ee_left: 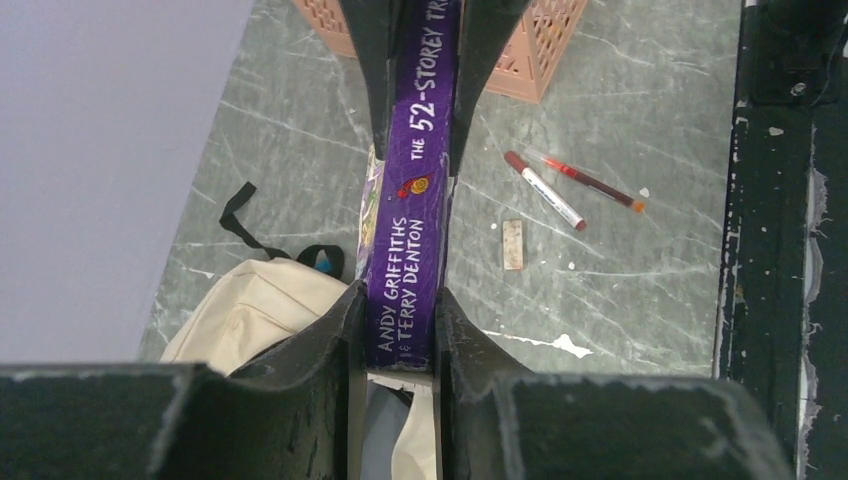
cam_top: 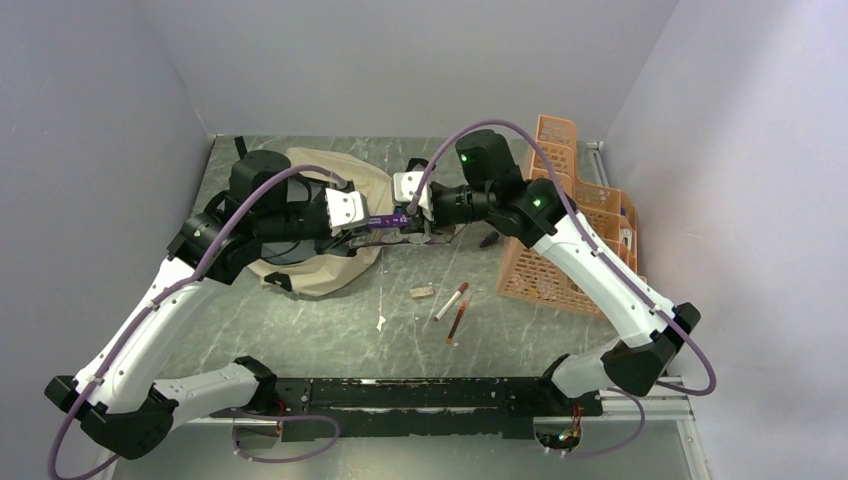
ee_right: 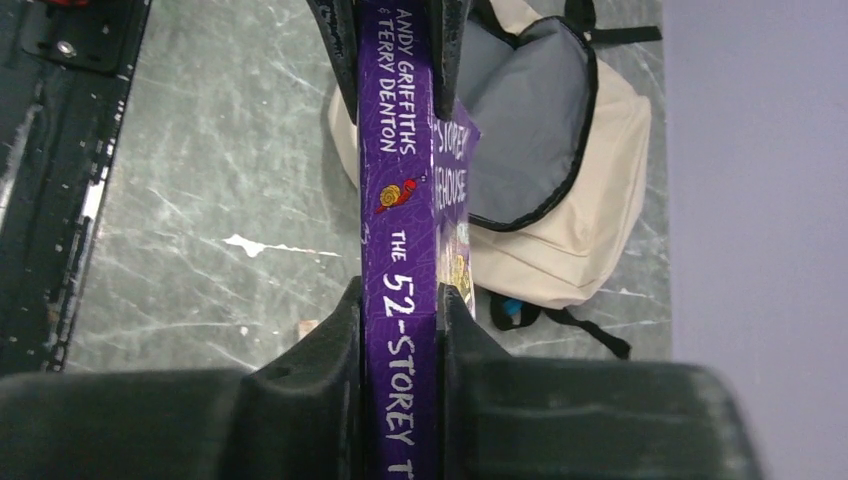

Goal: Pack the student bag
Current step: Pick up the book from the center of the board.

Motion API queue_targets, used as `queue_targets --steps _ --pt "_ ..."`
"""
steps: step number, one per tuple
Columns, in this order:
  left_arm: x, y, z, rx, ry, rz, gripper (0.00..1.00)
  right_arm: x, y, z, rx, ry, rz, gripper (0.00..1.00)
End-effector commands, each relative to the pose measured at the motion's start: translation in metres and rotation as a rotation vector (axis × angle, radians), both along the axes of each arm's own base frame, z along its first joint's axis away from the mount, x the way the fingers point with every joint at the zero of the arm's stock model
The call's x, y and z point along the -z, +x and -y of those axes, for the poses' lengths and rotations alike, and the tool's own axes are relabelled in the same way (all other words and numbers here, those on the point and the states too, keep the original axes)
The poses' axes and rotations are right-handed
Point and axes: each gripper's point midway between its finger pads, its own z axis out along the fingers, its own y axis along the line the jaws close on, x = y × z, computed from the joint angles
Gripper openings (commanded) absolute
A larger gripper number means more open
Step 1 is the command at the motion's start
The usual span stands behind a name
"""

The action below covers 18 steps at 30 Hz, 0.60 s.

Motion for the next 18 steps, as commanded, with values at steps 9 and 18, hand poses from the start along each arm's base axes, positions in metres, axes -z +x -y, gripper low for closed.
queue_targets --steps 9,18 --pt "-0.048 -0.016 0.012 0.058 -0.193 0.078 0.70 -0.030 -0.016 0.016 -0.029 0.124 0.207 0.00" --pt "-0.053 -0.037 0.026 0.184 -0.270 0.020 0.74 -0.069 -0.020 0.017 0.012 0.299 0.249 0.00"
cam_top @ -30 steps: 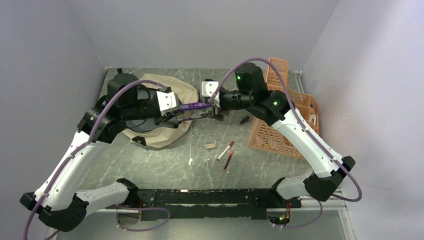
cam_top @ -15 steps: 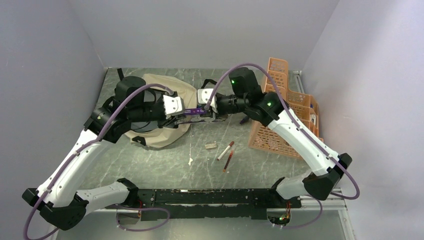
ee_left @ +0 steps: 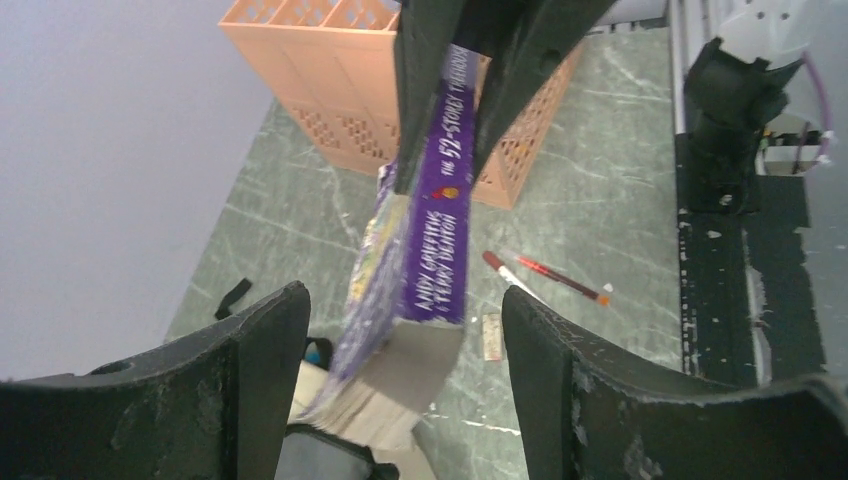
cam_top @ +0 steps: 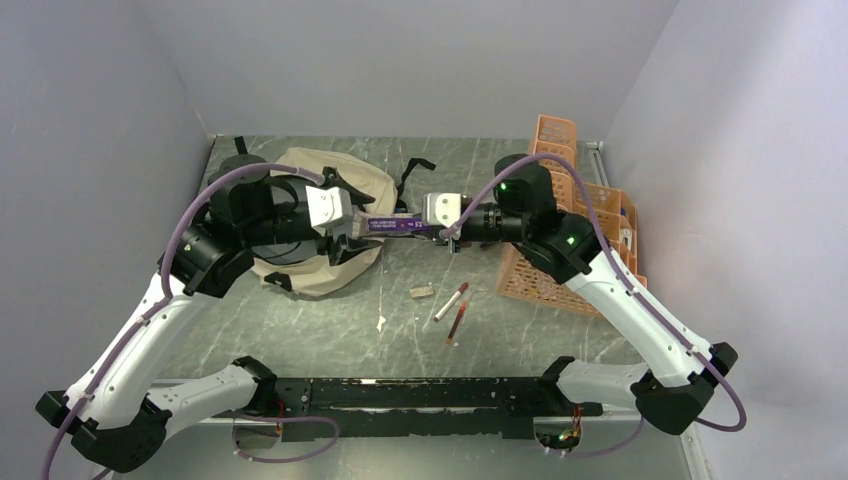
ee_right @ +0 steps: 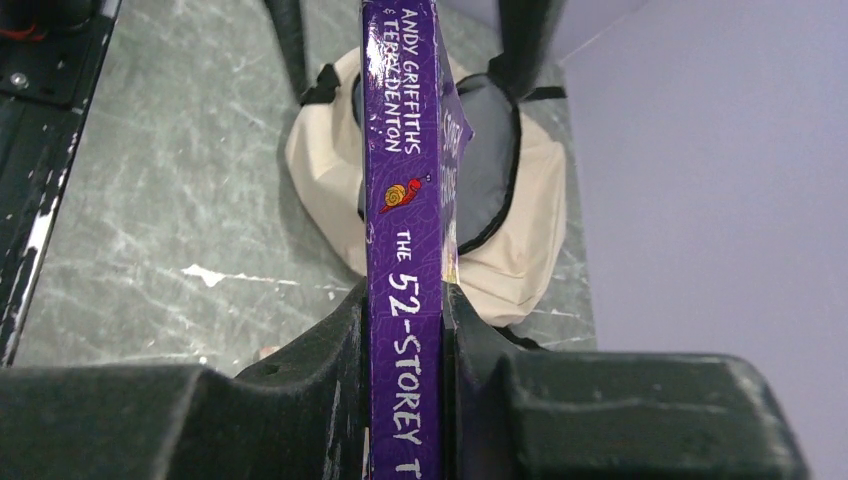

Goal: Pack the student bag
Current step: Pick up the book from the center of the board.

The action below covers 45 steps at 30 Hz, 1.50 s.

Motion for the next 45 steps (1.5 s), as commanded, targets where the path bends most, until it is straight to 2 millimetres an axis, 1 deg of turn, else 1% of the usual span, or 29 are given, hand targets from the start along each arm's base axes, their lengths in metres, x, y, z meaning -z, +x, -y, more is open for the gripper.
queue_targets --steps 1,4,6,9,13,17,18,25,29,33,36,38,40,42,43,44,45 --pt "-0.013 -0.020 0.013 0.128 -0.080 -0.012 0.74 -0.051 0.004 -0.003 0.020 0.182 0.091 0.00" --pt "-0.016 -0.025 0.014 0.154 -0.099 -0.010 0.74 -0.055 0.002 -0.005 0.009 0.191 0.072 0.00" --pt "-0.012 -0.023 0.014 0.144 -0.090 -0.012 0.73 -0.058 -0.001 -0.005 -0.009 0.196 0.074 0.00" --pt "-0.006 -0.019 0.012 0.120 -0.068 -0.011 0.70 -0.063 -0.008 -0.003 -0.035 0.215 0.088 0.00" --pt "-0.004 -0.020 0.010 0.119 -0.061 -0.005 0.65 -0.070 -0.013 0.000 -0.054 0.225 0.089 0.00" --pt "-0.002 -0.019 0.010 0.116 -0.057 -0.004 0.57 -0.075 -0.018 0.003 -0.078 0.220 0.088 0.00" --pt "-0.001 -0.019 0.010 0.116 -0.056 -0.005 0.56 -0.076 -0.020 0.003 -0.086 0.219 0.088 0.00" --pt "0.006 -0.016 0.012 0.119 -0.041 -0.016 0.58 -0.086 -0.027 0.003 -0.117 0.245 0.091 0.00" --pt "0.008 -0.015 0.012 0.119 -0.039 -0.017 0.55 -0.089 -0.030 0.003 -0.133 0.249 0.090 0.00" --pt "0.008 -0.015 0.012 0.119 -0.037 -0.015 0.45 -0.086 -0.027 0.002 -0.128 0.237 0.082 0.00" --pt "0.010 -0.015 0.012 0.114 -0.033 -0.015 0.42 -0.085 -0.027 0.001 -0.129 0.232 0.075 0.00" --pt "0.011 -0.014 0.012 0.114 -0.029 -0.016 0.37 -0.085 -0.026 0.001 -0.130 0.230 0.070 0.00" --pt "0.013 -0.013 0.012 0.114 -0.022 -0.020 0.24 -0.085 -0.026 0.000 -0.129 0.227 0.066 0.00" --pt "0.015 -0.011 0.013 0.108 -0.016 -0.026 0.07 -0.085 -0.025 0.000 -0.125 0.228 0.062 0.00" --pt "0.017 -0.008 0.012 0.094 -0.015 -0.033 0.05 -0.084 -0.024 0.000 -0.122 0.230 0.055 0.04" --pt "0.018 -0.003 0.012 0.068 -0.015 -0.038 0.05 -0.083 -0.024 -0.001 -0.122 0.231 0.050 0.11" --pt "0.019 0.005 0.011 0.022 -0.021 -0.043 0.05 -0.082 -0.025 -0.001 -0.121 0.233 0.045 0.22"
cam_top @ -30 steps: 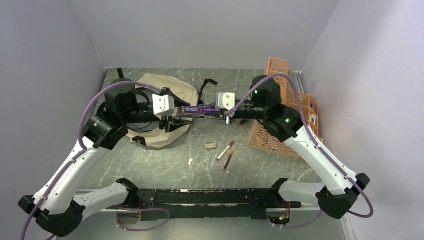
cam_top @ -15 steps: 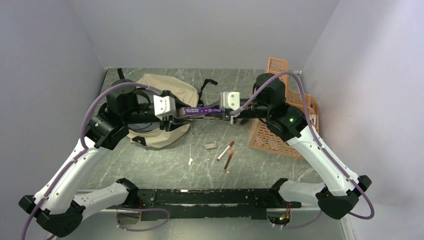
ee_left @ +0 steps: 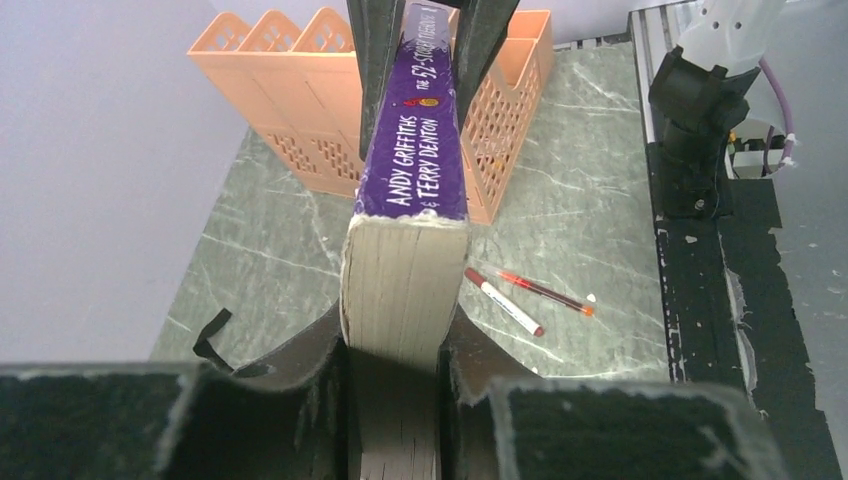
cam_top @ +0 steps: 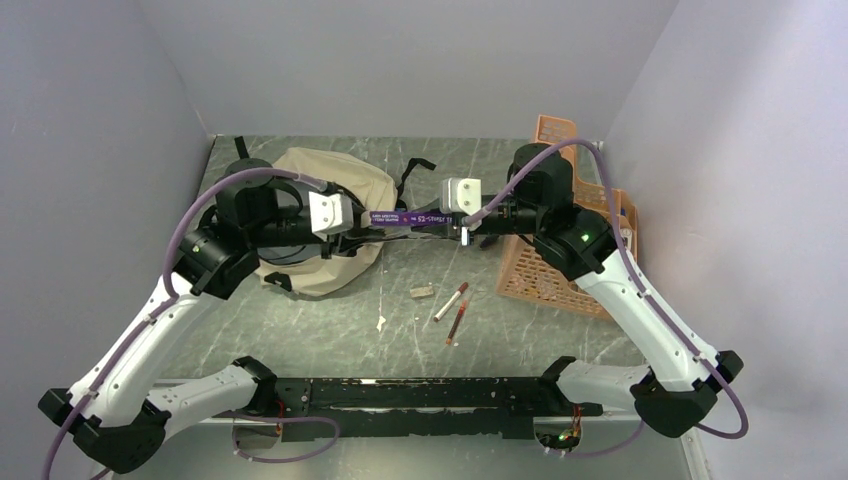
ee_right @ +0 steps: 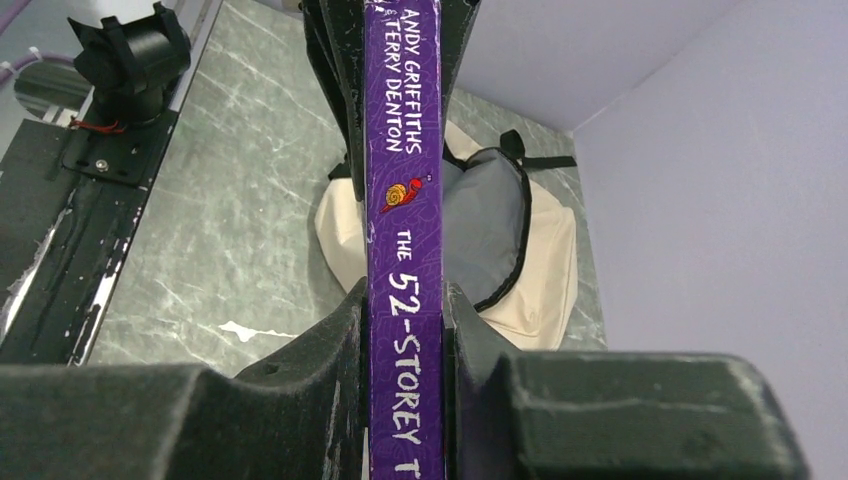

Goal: Pack the student bag
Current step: Pick up the book from the center of the board.

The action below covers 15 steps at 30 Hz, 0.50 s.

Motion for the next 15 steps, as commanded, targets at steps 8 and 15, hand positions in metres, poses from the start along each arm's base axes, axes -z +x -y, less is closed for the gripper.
queue_targets --steps 8,15 --pt "0.034 0.073 -0.018 -0.420 -0.020 -0.106 0.05 -0.036 0.011 -0.002 0.058 0.146 0.080 0.71" --pt "0.028 0.119 -0.059 -0.792 -0.171 -0.201 0.05 -0.045 0.029 0.001 0.176 0.314 0.090 0.73"
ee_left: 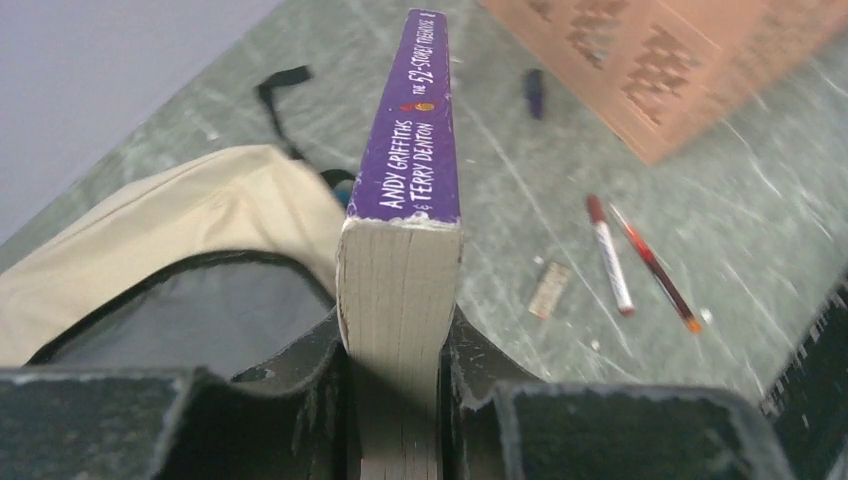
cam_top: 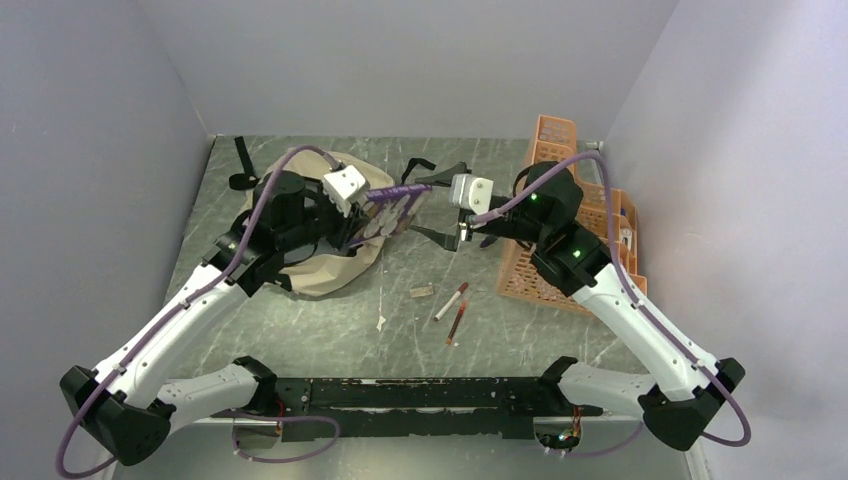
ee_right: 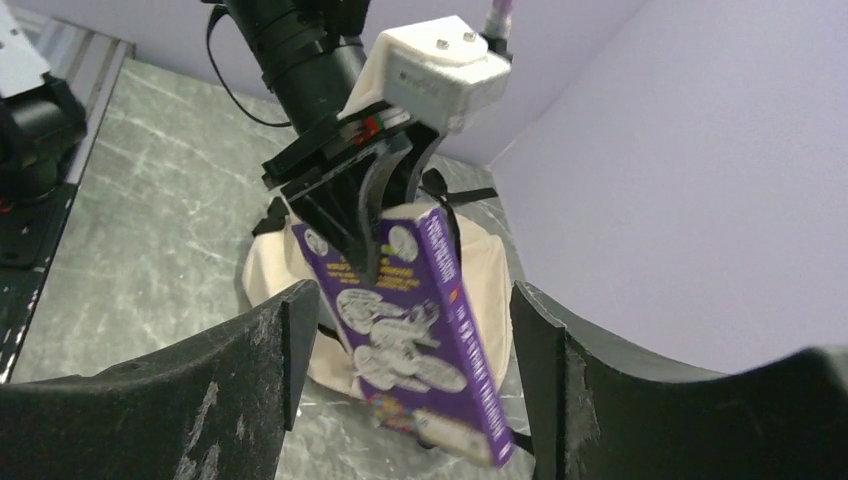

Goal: Pack the student bag
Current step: Pick up the book from the center of the board.

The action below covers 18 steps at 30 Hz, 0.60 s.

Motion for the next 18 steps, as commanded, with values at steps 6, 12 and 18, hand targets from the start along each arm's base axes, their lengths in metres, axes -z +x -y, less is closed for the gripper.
queue_targets --steps 6,12,18 --pt "-0.077 0.067 -0.073 -0.618 -0.305 0.055 0.05 0.008 0.040 -0.014 0.147 0.189 -0.200 0.72" --pt "-0.085 0.063 -0.165 -1.144 -0.377 0.071 0.05 0.052 0.063 -0.033 0.201 0.208 -0.457 0.69" --pt "-0.096 0.029 -0.226 -1.444 -0.382 0.157 0.05 0.109 0.104 -0.068 0.383 0.110 -0.614 0.65"
